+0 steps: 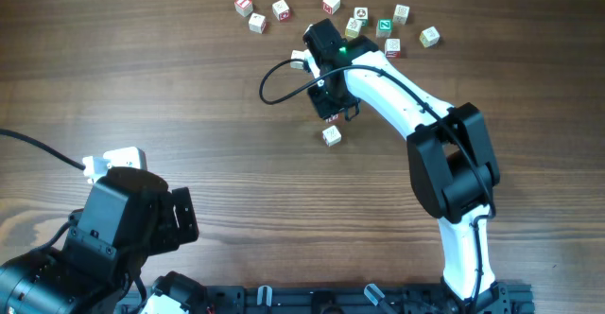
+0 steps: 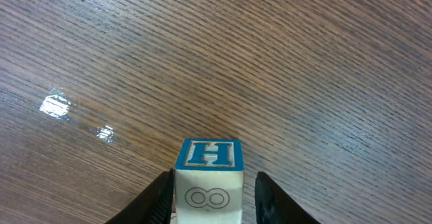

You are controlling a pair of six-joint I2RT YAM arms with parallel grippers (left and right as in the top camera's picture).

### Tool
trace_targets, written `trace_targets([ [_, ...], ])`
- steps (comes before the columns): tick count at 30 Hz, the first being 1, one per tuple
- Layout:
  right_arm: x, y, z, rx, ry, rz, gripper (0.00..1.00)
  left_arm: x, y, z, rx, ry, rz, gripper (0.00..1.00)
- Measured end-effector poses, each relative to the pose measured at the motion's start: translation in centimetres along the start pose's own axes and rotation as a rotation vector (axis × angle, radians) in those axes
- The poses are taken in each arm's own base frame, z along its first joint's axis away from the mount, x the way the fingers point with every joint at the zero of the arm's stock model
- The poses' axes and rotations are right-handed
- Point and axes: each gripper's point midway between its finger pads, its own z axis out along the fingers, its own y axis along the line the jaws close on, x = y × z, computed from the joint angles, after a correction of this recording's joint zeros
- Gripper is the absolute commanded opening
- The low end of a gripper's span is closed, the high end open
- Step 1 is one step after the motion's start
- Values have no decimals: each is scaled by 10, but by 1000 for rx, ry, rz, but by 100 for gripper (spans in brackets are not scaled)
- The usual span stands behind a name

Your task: Form a tower

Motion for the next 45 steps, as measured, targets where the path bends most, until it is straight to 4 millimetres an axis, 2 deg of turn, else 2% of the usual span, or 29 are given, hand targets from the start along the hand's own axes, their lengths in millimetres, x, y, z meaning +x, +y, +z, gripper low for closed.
trace_targets([
  [4, 7, 1, 0, -6, 28, 68, 38, 0, 0, 0, 0, 0, 0, 100],
  [6, 8, 1, 0, -4, 34, 136, 31, 0, 0, 0, 0, 0, 0, 100],
  [9, 8, 2, 0, -8, 35, 234, 28, 0, 0, 0, 0, 0, 0, 100],
  [20, -3, 3, 0, -18, -9, 382, 30, 0, 0, 0, 0, 0, 0, 100],
  [28, -3, 3, 0, -18, -8, 479, 36, 0, 0, 0, 0, 0, 0, 100],
  [33, -3, 9, 0, -20, -6, 478, 33, 0, 0, 0, 0, 0, 0, 100],
  [37, -5, 30, 0, -32, -19, 472, 32, 0, 0, 0, 0, 0, 0, 100],
  [44, -16, 27, -1, -27, -69, 462, 33, 0, 0, 0, 0, 0, 0, 100],
  [45, -16, 27, -1, -26, -69, 456, 38, 0, 0, 0, 0, 0, 0, 100],
])
